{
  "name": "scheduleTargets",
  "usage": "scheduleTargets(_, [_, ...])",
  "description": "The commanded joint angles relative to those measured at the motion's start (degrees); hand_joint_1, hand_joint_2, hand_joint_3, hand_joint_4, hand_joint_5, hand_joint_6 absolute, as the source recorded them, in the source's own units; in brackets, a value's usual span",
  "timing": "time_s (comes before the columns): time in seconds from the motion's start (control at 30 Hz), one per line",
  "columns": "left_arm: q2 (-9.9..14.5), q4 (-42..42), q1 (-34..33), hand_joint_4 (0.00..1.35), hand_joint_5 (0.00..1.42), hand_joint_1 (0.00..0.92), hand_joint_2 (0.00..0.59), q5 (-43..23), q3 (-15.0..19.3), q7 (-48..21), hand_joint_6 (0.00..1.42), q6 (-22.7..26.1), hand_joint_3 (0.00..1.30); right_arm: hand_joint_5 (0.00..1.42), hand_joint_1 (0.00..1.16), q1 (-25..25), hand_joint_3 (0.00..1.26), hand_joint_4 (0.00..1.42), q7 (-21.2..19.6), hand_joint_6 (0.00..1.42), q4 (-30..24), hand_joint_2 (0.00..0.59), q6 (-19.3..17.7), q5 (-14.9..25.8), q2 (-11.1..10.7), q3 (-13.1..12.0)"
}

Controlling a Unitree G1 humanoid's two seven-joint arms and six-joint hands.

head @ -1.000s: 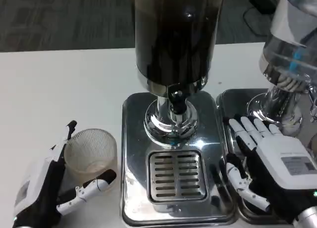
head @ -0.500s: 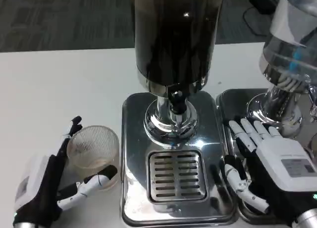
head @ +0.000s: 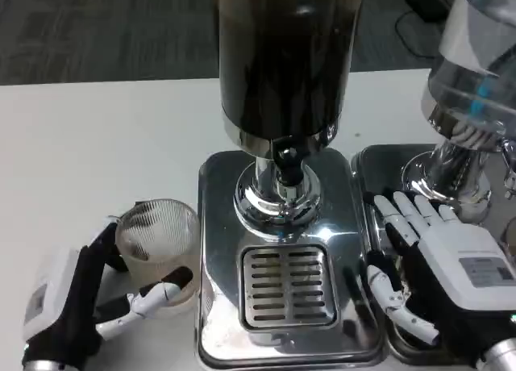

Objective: Grasp the cup under the faucet to collect the drink, then remove the cup.

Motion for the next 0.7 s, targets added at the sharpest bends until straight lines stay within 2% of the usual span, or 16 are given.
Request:
scheduleTargets(0.03, [0.03, 0.19, 0.22, 0.38, 0.64, 0.505, 0.119, 1.92, -0.51, 3.12, 0.69, -0.83, 0.32, 0.0, 0.0, -0.6, 0.05, 0.0, -0.32, 0.01, 0.77, 0.511, 0.02, 0.58, -0.16, -0.68])
scheduleTargets(0.47, [0.21, -0.32, 0.18, 0.43, 0.68, 0.514, 0.125, 5.31, -0.96, 8.97, 0.74, -0.82, 0.38, 0.0, 0.0, -1.37, 0.05, 0.0, -0.53, 0.02, 1.53, 0.514, -0.18, 0.9, -0.21, -0.64])
scheduleTargets(0.7, [0.54, -0.82, 0.09, 0.44, 0.71, 0.532, 0.152, 8.0, -1.67, 12.42, 0.76, -0.64, 0.39, 0.0, 0.0, -1.46, 0.05, 0.0, -0.75, 0.02, 1.77, 0.514, -0.27, 0.99, -0.34, -0.71])
